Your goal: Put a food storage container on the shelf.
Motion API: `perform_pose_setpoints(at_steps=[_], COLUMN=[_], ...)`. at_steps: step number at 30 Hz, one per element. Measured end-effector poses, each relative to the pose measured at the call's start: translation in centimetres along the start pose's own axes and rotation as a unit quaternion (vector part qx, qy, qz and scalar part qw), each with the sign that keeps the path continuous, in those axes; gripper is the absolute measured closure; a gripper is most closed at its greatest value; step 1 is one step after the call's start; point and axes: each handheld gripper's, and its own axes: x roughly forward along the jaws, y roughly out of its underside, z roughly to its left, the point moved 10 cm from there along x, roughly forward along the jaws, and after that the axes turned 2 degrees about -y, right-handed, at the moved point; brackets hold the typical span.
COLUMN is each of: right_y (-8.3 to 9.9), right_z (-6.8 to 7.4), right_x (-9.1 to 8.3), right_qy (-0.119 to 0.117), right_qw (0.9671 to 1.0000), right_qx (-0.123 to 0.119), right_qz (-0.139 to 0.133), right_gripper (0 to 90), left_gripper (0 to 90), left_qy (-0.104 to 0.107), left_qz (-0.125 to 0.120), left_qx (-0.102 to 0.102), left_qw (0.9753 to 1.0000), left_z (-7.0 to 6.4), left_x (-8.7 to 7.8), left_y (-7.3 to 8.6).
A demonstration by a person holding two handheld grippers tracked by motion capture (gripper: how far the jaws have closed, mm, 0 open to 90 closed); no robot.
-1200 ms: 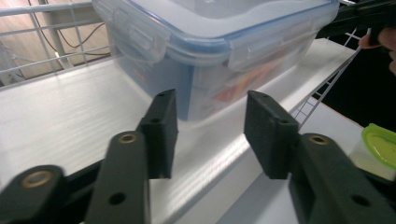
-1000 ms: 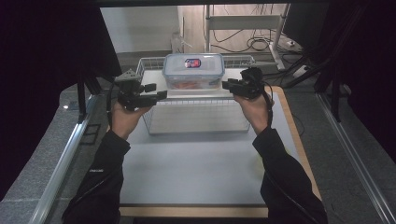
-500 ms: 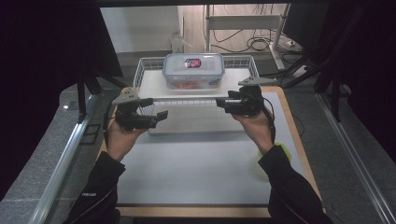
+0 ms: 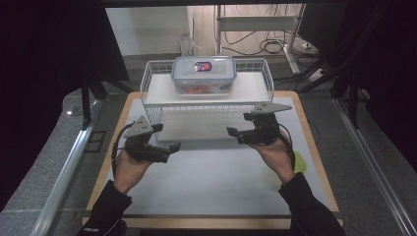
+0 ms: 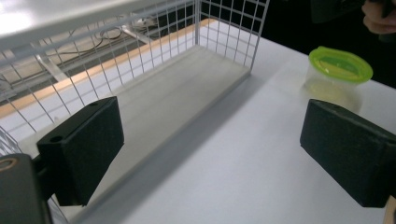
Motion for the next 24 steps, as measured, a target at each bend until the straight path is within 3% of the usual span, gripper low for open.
perform_pose_setpoints(at_steps=[11,16,24], right_y=[3.8,6.0,8.1], right_z=[0.6,0.9,1.3], right_x=[-0.3,-0.1,-0.6], right_qy=[-0.011,-0.008,0.001], right_qw=[0.9998,0.9992,0.9987], right_qx=[0.005,-0.001,-0.009], right_qz=[0.014,0.038,0.05], right_gripper=[8.1,7.4,6.9], left_gripper=[2.7,2.1,1.5], left_qy=[-0.001,-0.012,-0.022], left_qz=[0.003,0.009,0.021], left_qx=[-0.001,0.016,0.029], left_qw=[1.0,0.9998,0.9991], left_z=[-0.9,-1.3,-1.9], left_x=[0.6,0.5,0.2], left_y=[4.3,5.9,8.2])
